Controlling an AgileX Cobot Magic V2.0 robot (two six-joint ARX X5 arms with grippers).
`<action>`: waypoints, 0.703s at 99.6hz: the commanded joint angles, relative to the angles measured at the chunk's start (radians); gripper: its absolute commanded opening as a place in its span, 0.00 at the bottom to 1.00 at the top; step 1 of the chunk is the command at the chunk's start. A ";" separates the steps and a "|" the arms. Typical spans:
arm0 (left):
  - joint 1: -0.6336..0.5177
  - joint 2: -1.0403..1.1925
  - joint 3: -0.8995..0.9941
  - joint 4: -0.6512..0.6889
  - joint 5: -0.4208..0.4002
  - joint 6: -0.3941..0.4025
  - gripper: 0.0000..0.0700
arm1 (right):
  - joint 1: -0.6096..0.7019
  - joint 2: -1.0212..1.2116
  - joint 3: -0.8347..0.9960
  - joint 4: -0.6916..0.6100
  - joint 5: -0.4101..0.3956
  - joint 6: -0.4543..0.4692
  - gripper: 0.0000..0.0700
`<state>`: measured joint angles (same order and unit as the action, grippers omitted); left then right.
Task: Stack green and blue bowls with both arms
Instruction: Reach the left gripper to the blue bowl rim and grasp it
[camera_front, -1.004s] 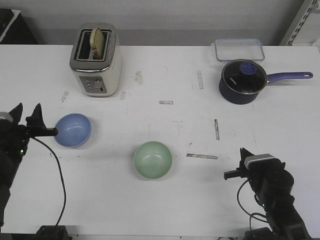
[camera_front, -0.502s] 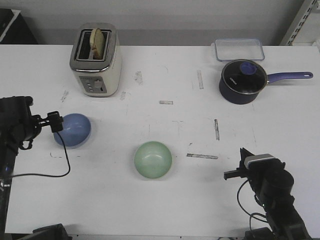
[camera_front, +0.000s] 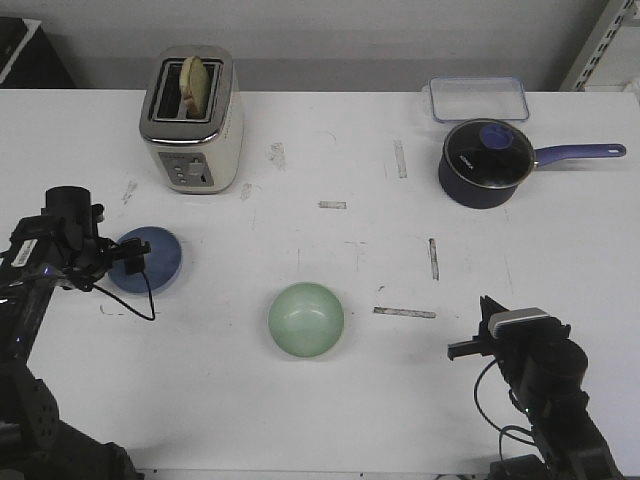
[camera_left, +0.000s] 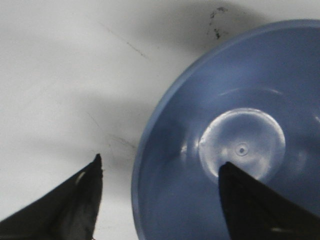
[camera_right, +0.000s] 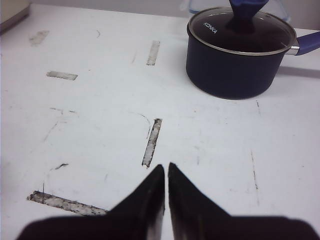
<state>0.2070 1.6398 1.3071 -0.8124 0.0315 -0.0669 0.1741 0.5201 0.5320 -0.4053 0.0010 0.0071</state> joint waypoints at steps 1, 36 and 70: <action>0.002 0.016 0.014 0.008 0.002 -0.005 0.33 | 0.001 0.005 0.003 0.009 -0.001 -0.003 0.00; 0.010 0.017 0.014 0.035 0.002 -0.005 0.00 | 0.001 0.005 0.003 0.009 -0.001 -0.003 0.00; 0.000 -0.041 0.064 0.044 0.045 -0.002 0.00 | 0.001 0.005 0.003 0.009 -0.001 -0.003 0.00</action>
<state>0.2111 1.6279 1.3224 -0.7731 0.0463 -0.0692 0.1741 0.5201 0.5320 -0.4057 0.0010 0.0071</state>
